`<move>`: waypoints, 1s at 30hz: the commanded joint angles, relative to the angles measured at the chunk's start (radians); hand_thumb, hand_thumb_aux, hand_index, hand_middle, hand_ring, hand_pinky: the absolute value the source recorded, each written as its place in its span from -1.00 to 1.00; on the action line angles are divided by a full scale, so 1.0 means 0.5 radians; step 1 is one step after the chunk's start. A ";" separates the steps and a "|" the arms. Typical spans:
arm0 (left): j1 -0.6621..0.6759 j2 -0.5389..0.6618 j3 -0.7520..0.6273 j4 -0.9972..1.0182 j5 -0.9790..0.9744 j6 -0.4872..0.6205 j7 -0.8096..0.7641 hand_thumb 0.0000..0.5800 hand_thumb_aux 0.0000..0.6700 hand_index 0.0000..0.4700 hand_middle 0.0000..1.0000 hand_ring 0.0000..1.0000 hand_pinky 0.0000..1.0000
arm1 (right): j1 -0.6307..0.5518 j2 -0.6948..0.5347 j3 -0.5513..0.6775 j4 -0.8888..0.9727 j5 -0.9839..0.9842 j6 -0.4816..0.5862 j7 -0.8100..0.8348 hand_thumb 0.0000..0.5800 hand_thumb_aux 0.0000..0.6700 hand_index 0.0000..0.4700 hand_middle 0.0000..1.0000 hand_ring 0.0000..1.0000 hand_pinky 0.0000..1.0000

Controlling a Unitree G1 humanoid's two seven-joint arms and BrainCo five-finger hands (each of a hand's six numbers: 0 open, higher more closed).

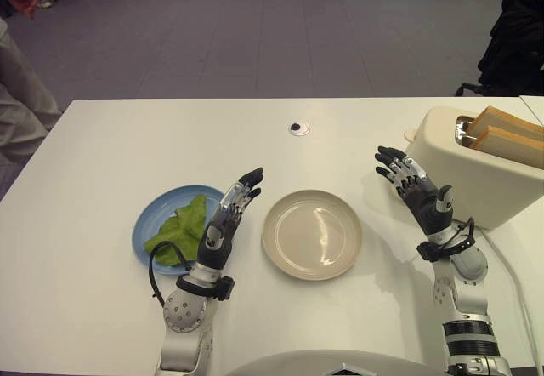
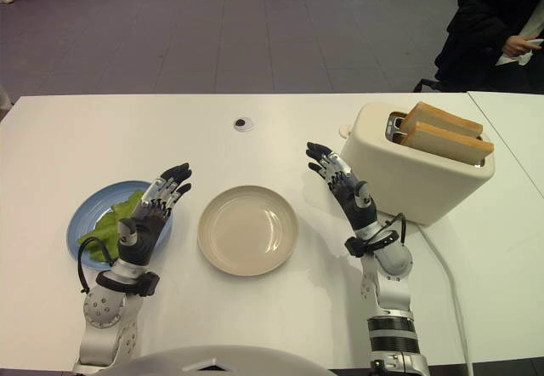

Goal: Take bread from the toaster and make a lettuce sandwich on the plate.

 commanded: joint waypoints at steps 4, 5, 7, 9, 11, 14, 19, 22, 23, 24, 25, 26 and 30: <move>0.021 -0.003 -0.013 -0.039 -0.045 0.001 -0.044 -1.00 -1.00 -1.00 -1.00 -1.00 -1.00 | 0.045 -0.004 0.015 -0.137 0.171 0.066 0.151 -1.00 -1.00 -1.00 -1.00 -1.00 -1.00; 0.022 -0.004 -0.013 -0.041 -0.047 0.000 -0.045 -1.00 -1.00 -1.00 -1.00 -1.00 -1.00 | 0.047 -0.001 0.013 -0.145 0.177 0.066 0.161 -1.00 -1.00 -1.00 -1.00 -1.00 -1.00; 0.023 -0.006 -0.012 -0.043 -0.049 -0.002 -0.047 -1.00 -1.00 -1.00 -1.00 -1.00 -1.00 | 0.047 0.004 0.007 -0.152 0.179 0.054 0.175 -1.00 -1.00 -1.00 -1.00 -1.00 -1.00; 0.024 -0.006 -0.011 -0.042 -0.049 -0.008 -0.052 -1.00 -1.00 -1.00 -1.00 -1.00 -1.00 | 0.050 0.008 0.007 -0.160 0.181 0.046 0.186 -1.00 -1.00 -1.00 -1.00 -1.00 -1.00; 0.024 -0.005 -0.009 -0.040 -0.050 -0.014 -0.057 -1.00 -1.00 -1.00 -1.00 -1.00 -1.00 | 0.055 0.006 0.010 -0.166 0.178 0.048 0.196 -1.00 -1.00 -1.00 -1.00 -1.00 -1.00; 0.023 -0.006 -0.002 -0.031 -0.035 -0.020 -0.056 -1.00 -1.00 -1.00 -1.00 -1.00 -1.00 | 0.065 0.003 0.018 -0.173 0.171 0.060 0.207 -1.00 -1.00 -1.00 -1.00 -1.00 -1.00; 0.021 -0.002 -0.002 -0.021 -0.019 -0.024 -0.059 -1.00 -1.00 -1.00 -1.00 -1.00 -1.00 | 0.110 -0.020 0.055 -0.214 0.228 0.078 0.326 -1.00 -1.00 -1.00 -1.00 -1.00 -1.00; 0.019 -0.002 -0.003 -0.013 -0.003 -0.029 -0.059 -1.00 -1.00 -1.00 -1.00 -1.00 -1.00 | 0.131 -0.021 0.070 -0.238 0.211 0.072 0.360 -1.00 -1.00 -1.00 -1.00 -1.00 -1.00; 0.019 -0.003 -0.005 -0.011 0.004 -0.031 -0.059 -1.00 -1.00 -1.00 -1.00 -1.00 -1.00 | 0.132 -0.019 0.069 -0.236 0.200 0.066 0.359 -1.00 -1.00 -1.00 -1.00 -1.00 -1.00; 0.019 -0.003 -0.007 -0.009 0.010 -0.031 -0.058 -1.00 -1.00 -1.00 -1.00 -1.00 -1.00 | 0.132 -0.018 0.070 -0.233 0.197 0.065 0.363 -1.00 -1.00 -1.00 -1.00 -1.00 -1.00; 0.019 -0.003 -0.008 -0.008 0.016 -0.032 -0.058 -1.00 -1.00 -1.00 -1.00 -1.00 -1.00 | 0.134 -0.020 0.074 -0.232 0.197 0.067 0.370 -1.00 -1.00 -1.00 -1.00 -1.00 -1.00; 0.019 -0.004 -0.009 -0.006 0.023 -0.034 -0.057 -1.00 -1.00 -1.00 -1.00 -1.00 -1.00 | 0.138 -0.022 0.078 -0.233 0.197 0.068 0.380 -1.00 -1.00 -1.00 -1.00 -1.00 -1.00; 0.020 -0.008 -0.008 -0.004 0.043 -0.034 -0.050 -1.00 -1.00 -1.00 -1.00 -1.00 -1.00 | 0.141 -0.018 0.077 -0.226 0.183 0.060 0.386 -1.00 -1.00 -1.00 -1.00 -1.00 -1.00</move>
